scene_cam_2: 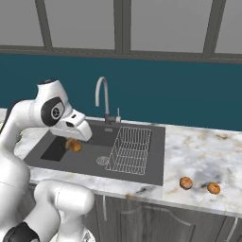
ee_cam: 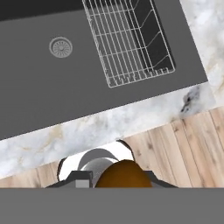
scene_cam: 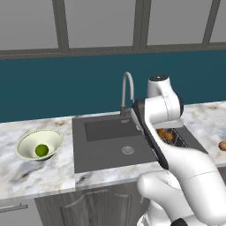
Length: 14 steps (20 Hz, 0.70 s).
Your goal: There is a mixed pile of frozen fruits and vegetables on the counter. Locate all the frozen vegetables and place the items in a bowl on the counter. Take all the frozen fruits and defrost them in a running sink.
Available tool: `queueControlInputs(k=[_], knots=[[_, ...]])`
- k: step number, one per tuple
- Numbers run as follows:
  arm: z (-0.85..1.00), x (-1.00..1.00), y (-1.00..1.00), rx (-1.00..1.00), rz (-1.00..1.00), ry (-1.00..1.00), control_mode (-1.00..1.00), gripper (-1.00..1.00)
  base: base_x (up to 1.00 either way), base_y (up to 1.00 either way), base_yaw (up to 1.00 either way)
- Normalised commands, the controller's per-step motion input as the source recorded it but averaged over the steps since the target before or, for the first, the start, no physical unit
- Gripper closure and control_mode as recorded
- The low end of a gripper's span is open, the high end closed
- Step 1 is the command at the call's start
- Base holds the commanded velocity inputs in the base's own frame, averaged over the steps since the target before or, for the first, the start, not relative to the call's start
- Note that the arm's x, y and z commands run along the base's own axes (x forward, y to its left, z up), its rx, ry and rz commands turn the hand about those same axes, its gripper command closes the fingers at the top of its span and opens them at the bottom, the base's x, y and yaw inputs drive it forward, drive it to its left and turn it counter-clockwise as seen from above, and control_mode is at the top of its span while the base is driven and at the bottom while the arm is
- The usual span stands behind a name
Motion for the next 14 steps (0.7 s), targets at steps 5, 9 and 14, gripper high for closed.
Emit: queueControlInputs(k=[5,9,14], knots=[[0.03,0.06,0.76,0.00,0.09,0.00,-1.00,1.00,0.00,0.00,0.00],[0.01,0.09,0.76,0.00,0.10,0.00,-1.00,1.00,0.00,0.00,0.00],[0.00,0.18,0.73,0.00,0.10,0.00,-1.00,1.00,0.00,0.00,0.00]])
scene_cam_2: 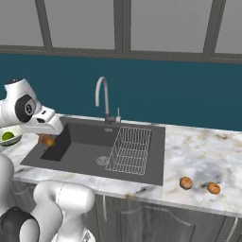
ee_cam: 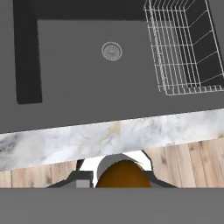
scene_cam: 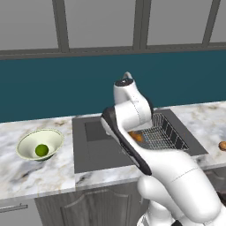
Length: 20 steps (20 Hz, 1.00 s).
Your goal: There is a mixed pile of frozen fruits and vegetables on the counter. Locate all the frozen vegetables and place the items in a bowl on the counter. Take all the frozen fruits and defrost them in a running sink.
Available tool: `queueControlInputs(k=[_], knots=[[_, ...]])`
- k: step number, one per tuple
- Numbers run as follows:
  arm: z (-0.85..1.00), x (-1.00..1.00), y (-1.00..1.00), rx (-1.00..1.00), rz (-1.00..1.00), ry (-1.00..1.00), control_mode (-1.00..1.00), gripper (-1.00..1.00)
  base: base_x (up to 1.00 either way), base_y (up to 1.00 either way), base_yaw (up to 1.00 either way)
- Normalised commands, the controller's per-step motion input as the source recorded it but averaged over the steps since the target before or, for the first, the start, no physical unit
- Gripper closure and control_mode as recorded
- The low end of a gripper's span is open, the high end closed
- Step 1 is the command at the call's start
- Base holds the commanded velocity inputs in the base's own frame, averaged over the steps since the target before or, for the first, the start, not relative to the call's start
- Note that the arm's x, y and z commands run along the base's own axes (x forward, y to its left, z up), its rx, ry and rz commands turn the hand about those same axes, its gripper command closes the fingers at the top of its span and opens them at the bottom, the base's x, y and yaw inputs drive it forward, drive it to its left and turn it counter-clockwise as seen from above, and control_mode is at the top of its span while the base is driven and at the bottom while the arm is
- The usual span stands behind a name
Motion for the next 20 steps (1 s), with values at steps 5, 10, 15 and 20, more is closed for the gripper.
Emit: queueControlInputs(k=[5,10,15,20], knots=[[0.00,0.22,0.70,0.00,0.12,0.00,-1.00,1.00,0.00,0.00,0.00],[0.05,0.31,0.63,0.00,0.10,0.01,-1.00,1.00,0.00,0.00,0.00],[0.14,0.37,0.55,0.00,0.08,0.00,-1.00,1.00,0.00,0.00,0.00],[0.05,0.31,0.52,0.00,0.07,0.00,-1.00,1.00,0.00,0.00,0.00]])
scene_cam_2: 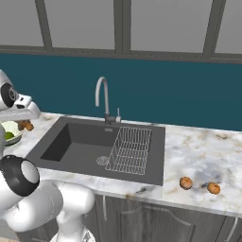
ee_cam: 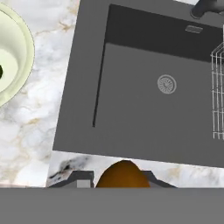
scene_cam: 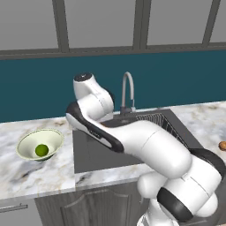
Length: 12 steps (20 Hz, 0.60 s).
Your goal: There is a mixed pile of frozen fruits and vegetables on the counter. Locate all the frozen vegetables and place the items in a bowl on the counter. Take all the frozen fruits and defrost them in a running sink.
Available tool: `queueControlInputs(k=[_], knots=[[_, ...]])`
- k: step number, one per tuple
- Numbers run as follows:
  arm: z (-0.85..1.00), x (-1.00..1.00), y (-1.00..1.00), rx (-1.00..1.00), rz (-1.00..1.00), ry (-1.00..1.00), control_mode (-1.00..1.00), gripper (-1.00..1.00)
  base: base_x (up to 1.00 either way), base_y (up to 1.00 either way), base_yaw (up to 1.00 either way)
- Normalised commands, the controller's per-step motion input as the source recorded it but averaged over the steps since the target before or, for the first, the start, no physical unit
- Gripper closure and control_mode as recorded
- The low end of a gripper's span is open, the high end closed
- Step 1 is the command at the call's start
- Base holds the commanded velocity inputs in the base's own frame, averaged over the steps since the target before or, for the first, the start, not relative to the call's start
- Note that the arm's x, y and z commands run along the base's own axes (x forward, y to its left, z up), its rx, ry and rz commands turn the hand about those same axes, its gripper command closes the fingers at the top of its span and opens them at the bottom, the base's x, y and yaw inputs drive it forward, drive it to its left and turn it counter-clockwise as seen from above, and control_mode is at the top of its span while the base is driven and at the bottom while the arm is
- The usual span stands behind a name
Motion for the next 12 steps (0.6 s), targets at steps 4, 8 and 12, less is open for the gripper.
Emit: queueControlInputs(k=[4,8,12], knots=[[0.00,0.27,0.50,0.00,0.07,0.02,-1.00,1.00,0.00,0.00,0.00],[0.00,0.21,0.44,0.00,0.07,0.02,-1.00,1.00,0.00,0.00,0.00],[0.00,0.15,0.34,0.00,0.08,0.00,-1.00,1.00,0.00,0.00,0.00]])
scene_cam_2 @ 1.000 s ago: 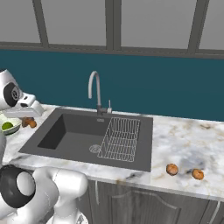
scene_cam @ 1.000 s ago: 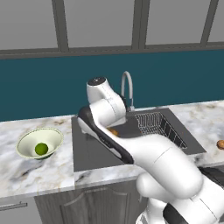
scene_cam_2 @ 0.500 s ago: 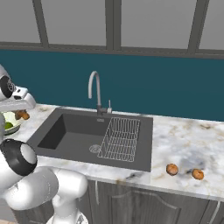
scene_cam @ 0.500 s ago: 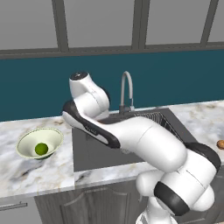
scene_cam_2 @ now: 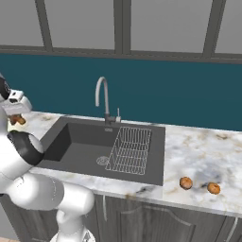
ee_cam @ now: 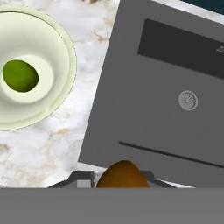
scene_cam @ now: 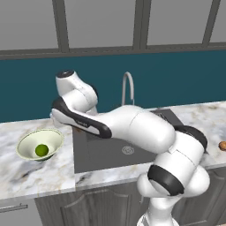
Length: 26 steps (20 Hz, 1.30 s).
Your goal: There is a mixed pile of frozen fruits and vegetables on the counter. Locate all the frozen vegetables and place the items in a bowl on the counter. Take all the frozen fruits and defrost them in a running sink.
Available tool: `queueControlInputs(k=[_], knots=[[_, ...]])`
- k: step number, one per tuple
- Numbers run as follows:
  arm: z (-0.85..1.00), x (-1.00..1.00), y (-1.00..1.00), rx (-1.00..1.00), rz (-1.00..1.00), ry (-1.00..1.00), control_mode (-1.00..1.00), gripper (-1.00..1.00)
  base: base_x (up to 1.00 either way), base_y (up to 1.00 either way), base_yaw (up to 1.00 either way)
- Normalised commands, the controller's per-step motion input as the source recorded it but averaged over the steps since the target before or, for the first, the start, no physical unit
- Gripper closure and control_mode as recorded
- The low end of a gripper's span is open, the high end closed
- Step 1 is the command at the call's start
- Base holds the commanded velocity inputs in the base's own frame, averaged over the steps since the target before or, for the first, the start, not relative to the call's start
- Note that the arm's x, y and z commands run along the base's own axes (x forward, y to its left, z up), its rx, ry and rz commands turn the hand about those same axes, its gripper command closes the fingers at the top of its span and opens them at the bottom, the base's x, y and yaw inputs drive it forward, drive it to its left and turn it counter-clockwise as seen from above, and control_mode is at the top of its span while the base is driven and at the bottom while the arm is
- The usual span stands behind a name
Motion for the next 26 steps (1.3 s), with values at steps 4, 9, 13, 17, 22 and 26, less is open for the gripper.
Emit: queueControlInputs(k=[4,9,13,17,22,26], knots=[[0.00,0.13,0.31,0.00,0.06,0.00,-1.00,1.00,0.00,0.00,0.00],[0.00,0.05,0.29,0.00,0.05,0.00,-1.00,1.00,0.00,0.00,0.00],[0.00,0.00,0.24,0.00,0.02,0.00,-1.00,1.00,0.00,0.00,0.00],[0.00,0.01,0.19,0.00,0.00,0.00,-1.00,1.00,0.00,0.00,0.00],[-0.07,0.08,0.17,0.00,0.00,0.00,-1.00,1.00,0.00,0.00,0.00],[-0.12,0.12,0.17,0.01,0.00,0.00,-1.00,1.00,0.00,0.00,0.00]])
